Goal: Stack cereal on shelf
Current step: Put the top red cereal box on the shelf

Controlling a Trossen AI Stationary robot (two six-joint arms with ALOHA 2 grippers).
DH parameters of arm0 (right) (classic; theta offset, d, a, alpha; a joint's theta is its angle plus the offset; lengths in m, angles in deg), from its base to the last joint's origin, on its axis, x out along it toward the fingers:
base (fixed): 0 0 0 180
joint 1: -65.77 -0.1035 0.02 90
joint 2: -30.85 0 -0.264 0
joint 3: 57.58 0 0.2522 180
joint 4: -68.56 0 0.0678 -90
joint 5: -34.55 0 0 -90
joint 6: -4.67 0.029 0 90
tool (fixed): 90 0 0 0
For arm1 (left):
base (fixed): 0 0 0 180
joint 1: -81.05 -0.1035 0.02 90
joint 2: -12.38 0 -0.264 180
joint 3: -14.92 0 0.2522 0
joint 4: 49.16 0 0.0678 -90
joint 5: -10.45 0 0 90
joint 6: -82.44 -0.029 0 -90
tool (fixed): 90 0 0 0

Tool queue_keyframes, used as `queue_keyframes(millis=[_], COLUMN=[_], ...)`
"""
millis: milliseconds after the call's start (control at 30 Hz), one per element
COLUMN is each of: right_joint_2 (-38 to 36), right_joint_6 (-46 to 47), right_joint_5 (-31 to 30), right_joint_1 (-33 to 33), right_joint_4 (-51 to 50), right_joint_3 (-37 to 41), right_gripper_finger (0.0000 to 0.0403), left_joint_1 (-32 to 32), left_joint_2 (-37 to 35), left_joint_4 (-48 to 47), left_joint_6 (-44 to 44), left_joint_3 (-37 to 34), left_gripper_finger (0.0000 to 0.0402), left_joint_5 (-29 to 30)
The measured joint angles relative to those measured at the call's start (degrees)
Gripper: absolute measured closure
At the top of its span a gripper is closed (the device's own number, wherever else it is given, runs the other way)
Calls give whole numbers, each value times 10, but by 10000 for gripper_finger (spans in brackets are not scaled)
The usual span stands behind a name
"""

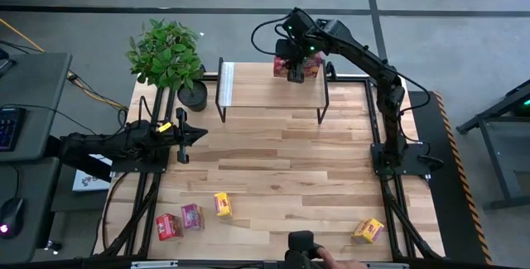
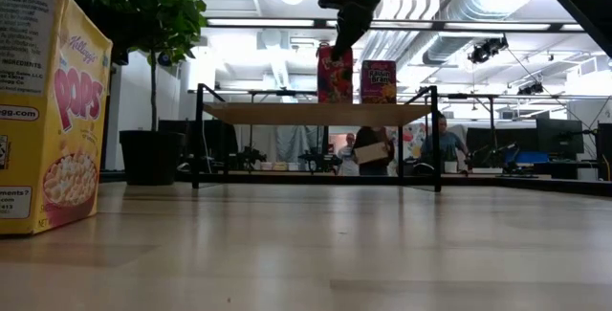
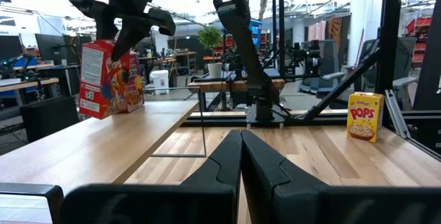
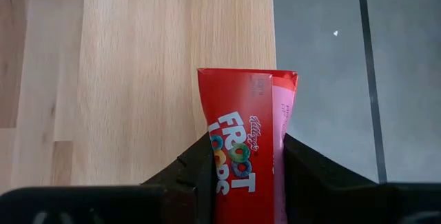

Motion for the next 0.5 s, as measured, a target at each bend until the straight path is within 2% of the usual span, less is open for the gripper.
queue_keyframes(millis=[500], right_joint_2=[0], right_joint_6=[12], right_joint_5=[-1], right_joint_1=[0], right_joint_4=[54], right_joint_3=[30], right_gripper_finger=[288], left_joint_1=[0], left_joint_2=[0], left_joint_4=[0], left_joint_6=[0], left_joint_3=[0], left_gripper_finger=[401], left_joint_5=[0])
